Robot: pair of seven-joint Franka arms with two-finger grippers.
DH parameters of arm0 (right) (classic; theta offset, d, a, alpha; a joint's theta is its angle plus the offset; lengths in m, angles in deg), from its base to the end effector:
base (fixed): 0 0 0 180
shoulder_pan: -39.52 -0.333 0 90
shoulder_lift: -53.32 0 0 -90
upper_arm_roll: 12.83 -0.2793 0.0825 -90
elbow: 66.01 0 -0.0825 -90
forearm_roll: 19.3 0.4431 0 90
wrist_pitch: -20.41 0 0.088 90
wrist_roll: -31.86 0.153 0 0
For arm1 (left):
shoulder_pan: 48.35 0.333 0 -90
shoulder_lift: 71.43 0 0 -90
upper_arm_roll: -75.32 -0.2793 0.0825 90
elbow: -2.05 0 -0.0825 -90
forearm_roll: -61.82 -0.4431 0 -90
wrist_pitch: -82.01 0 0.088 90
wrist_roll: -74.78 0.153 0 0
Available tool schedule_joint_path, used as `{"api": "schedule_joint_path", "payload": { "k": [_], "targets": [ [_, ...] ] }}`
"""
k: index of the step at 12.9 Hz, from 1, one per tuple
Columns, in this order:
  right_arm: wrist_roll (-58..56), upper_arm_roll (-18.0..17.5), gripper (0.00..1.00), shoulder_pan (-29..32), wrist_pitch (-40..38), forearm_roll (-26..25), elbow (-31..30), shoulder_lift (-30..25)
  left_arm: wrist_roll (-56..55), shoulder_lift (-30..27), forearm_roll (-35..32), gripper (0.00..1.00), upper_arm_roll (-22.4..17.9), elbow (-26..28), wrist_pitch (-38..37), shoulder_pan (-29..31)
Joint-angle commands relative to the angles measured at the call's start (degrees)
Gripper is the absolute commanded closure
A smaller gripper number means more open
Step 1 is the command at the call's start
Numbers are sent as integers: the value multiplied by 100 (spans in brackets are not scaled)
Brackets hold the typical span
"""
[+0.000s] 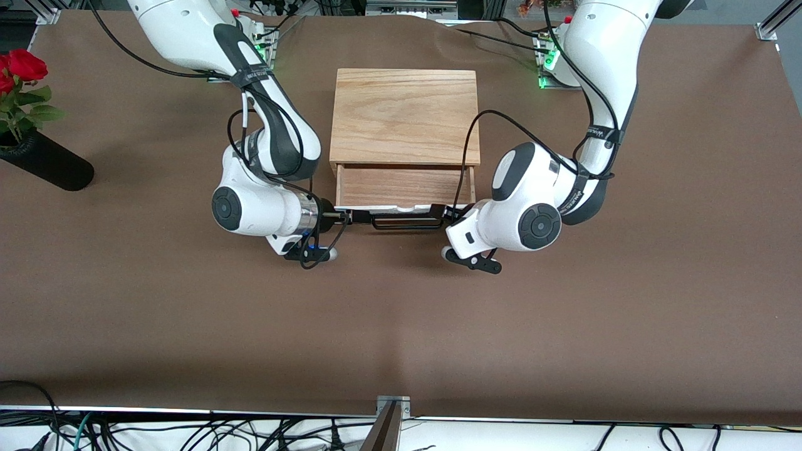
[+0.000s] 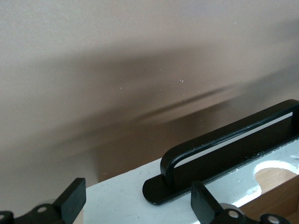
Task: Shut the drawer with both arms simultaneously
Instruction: 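Push the white drawer front into the cabinet with both grippers together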
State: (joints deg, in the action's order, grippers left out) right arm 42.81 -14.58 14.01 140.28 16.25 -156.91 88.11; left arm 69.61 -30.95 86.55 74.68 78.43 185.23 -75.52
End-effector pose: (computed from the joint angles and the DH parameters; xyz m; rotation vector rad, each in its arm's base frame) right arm 0.6144 0.3733 0.1772 -2.6418 0.0856 0.3651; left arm 0.6297 -0.3758 0.2060 2.7663 -0.3107 -0.4733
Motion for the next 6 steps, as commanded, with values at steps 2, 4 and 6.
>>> {"api": "schedule_joint_path", "payload": {
  "k": [2, 4, 6],
  "targets": [
    [-67, -54, 0, -190, -130, 65, -367, -103, 130, -23, 120, 0, 28, 192, -802, -314],
    [-67, -54, 0, -208, -140, 65, -621, -217, 121, -14, 120, 0, 28, 192, -803, -411],
    [-67, -54, 0, -243, -175, 74, -797, -314, 121, -14, 120, 0, 28, 184, -802, -411]
  ]
}}
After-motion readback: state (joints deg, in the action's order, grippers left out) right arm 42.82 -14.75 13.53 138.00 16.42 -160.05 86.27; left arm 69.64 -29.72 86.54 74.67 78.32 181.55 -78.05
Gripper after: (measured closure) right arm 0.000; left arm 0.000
